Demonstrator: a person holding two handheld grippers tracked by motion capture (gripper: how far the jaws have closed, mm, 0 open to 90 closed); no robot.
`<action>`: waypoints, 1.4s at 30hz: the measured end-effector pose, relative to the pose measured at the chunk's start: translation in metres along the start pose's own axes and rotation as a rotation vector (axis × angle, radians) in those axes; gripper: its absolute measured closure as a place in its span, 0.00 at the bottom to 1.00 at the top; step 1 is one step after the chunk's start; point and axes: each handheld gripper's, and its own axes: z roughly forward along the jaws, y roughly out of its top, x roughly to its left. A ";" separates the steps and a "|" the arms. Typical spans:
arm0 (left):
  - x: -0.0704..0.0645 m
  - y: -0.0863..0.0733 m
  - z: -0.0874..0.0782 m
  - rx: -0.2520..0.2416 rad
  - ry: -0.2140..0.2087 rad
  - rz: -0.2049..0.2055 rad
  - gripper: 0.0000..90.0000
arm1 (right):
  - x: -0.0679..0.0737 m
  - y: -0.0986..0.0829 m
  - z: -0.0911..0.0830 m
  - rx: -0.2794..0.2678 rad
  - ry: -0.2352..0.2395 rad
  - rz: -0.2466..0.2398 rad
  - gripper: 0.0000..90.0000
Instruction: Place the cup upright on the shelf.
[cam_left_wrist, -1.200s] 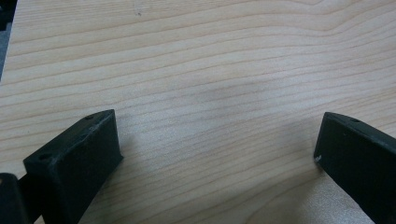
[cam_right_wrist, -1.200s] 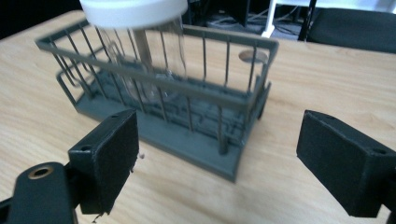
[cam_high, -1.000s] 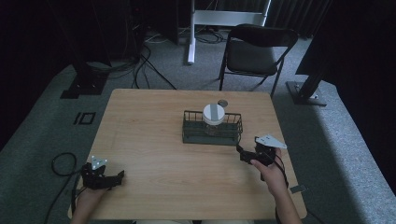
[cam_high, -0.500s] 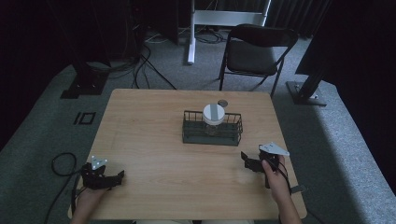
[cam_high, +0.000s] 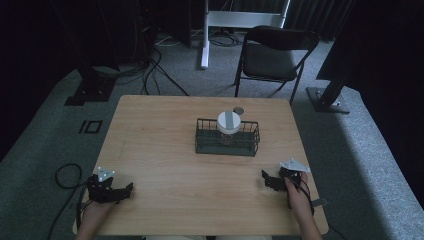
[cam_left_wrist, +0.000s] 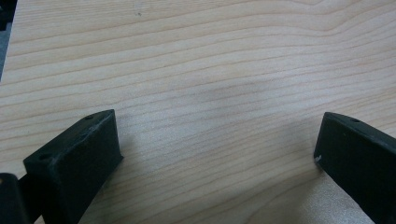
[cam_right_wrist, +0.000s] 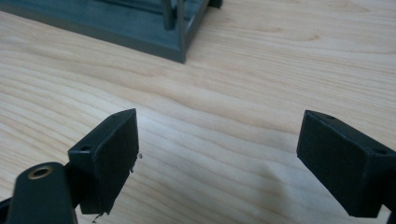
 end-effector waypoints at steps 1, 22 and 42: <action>0.000 0.000 0.000 0.000 0.000 0.000 0.01 | -0.001 -0.001 0.000 0.004 -0.004 -0.002 0.14; 0.000 0.000 0.000 0.000 0.000 0.000 0.01 | -0.017 -0.013 -0.006 0.102 -0.051 -0.030 0.14; 0.000 0.000 0.000 0.000 0.000 0.000 0.01 | -0.020 -0.013 -0.005 0.119 -0.015 0.004 0.12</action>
